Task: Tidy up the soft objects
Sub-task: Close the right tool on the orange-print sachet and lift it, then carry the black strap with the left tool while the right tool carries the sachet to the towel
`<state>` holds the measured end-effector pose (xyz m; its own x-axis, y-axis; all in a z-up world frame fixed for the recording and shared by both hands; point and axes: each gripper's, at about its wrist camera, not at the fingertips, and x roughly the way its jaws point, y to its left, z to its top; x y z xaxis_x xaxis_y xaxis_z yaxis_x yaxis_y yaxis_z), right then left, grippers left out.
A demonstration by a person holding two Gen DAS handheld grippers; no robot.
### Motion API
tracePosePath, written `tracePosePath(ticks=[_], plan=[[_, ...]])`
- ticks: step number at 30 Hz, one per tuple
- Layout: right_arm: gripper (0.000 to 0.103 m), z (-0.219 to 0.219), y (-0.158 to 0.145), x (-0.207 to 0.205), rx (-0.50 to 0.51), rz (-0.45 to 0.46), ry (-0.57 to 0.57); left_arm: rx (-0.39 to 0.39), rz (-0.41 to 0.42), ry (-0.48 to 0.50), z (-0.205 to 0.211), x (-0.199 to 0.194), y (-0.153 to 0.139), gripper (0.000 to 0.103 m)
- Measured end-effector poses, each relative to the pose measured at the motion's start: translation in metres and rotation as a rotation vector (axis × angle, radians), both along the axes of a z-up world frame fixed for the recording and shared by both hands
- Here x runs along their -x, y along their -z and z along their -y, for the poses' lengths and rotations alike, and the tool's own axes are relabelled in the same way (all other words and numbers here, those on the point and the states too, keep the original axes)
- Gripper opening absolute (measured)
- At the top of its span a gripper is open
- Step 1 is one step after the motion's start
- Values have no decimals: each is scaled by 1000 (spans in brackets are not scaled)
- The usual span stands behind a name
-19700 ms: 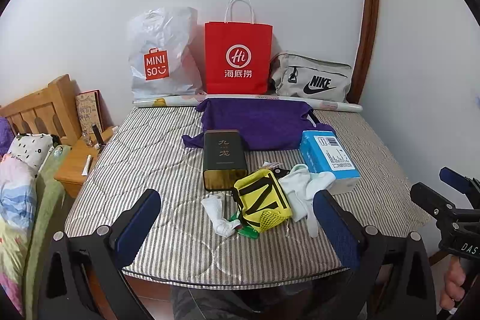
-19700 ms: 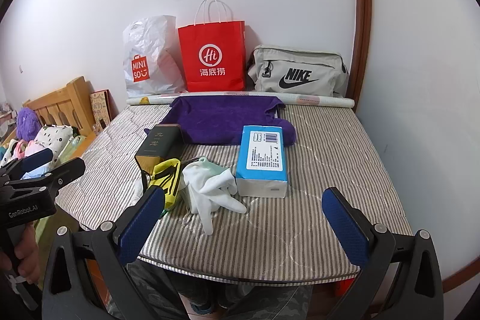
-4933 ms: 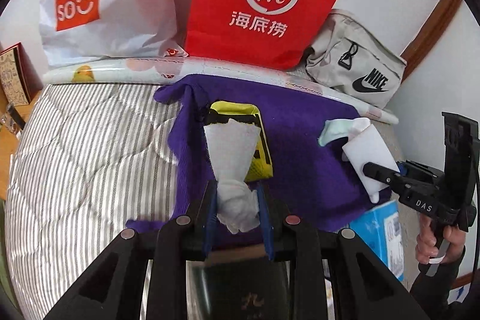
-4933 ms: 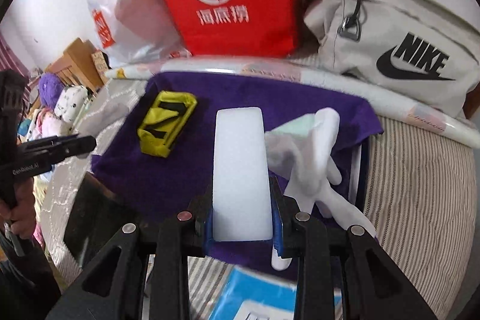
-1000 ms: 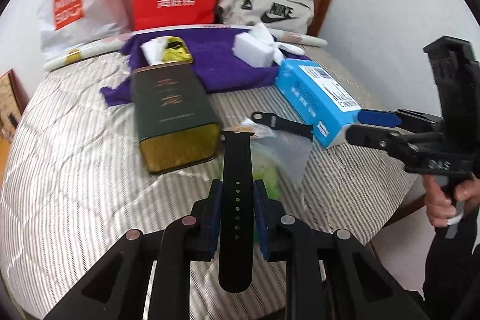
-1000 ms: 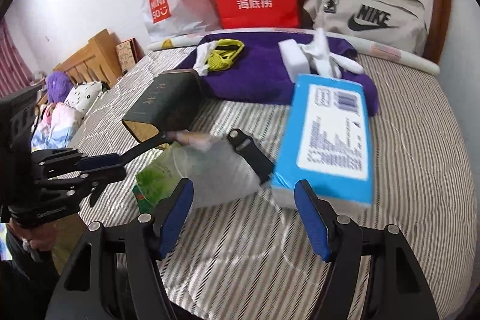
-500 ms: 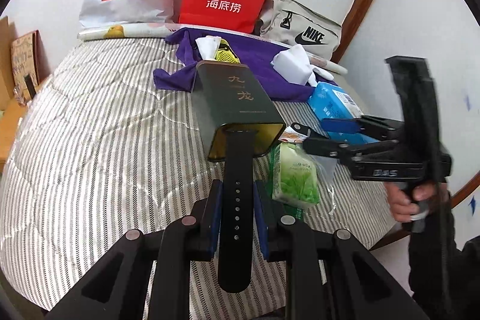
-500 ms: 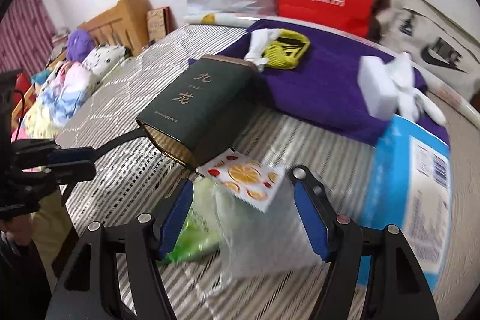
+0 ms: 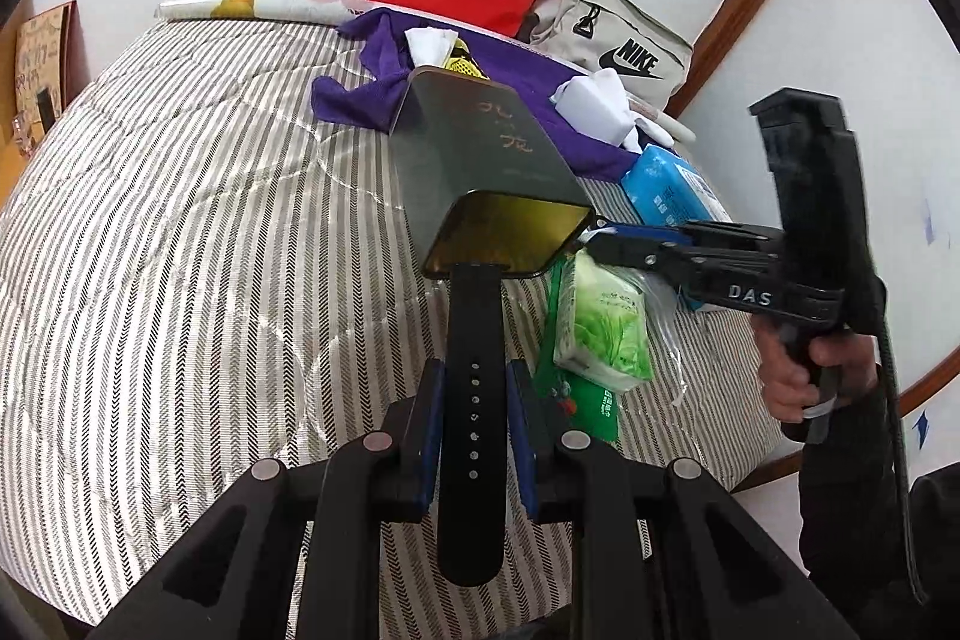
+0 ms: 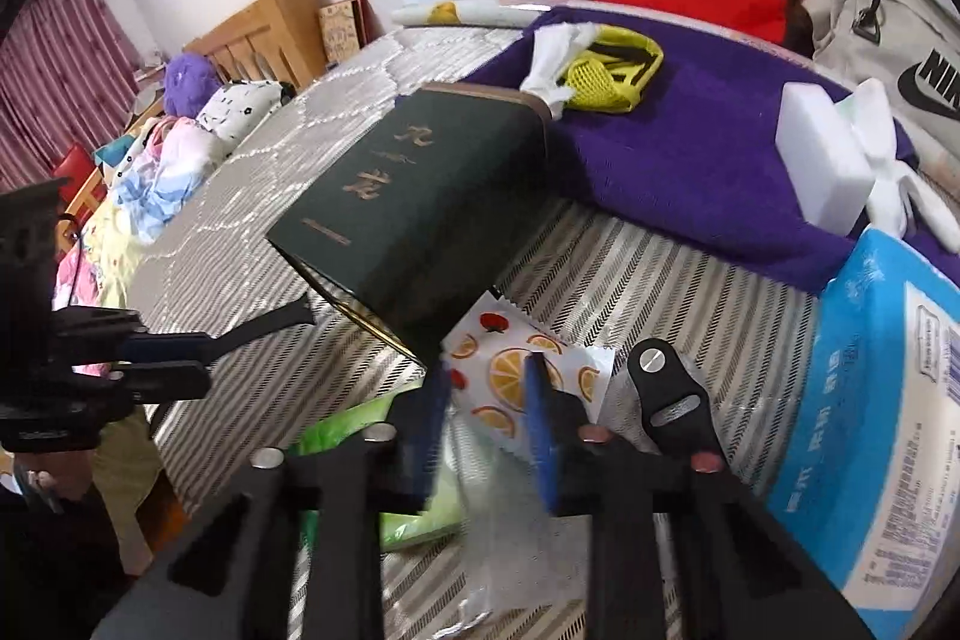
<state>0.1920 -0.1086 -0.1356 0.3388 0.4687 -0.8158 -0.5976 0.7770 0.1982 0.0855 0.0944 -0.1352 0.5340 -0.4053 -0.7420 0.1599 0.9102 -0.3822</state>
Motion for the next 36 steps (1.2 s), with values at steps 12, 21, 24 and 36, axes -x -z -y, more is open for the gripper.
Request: tracePosePath(ticks=[12,21,24,36], plan=[[14,17,-20,5,127,106,120,9,1,-11,-5,2,-4,20],[4,17,6,-19,93,60,118,10,-14,-18,-6,-3,-1,20],[4,23,-5,-8,35,85,123,-14,-12,-13,-1,-2,0,20],[4,74,-30,76,29,120,156,-139,-24,1,29,1,14,20]])
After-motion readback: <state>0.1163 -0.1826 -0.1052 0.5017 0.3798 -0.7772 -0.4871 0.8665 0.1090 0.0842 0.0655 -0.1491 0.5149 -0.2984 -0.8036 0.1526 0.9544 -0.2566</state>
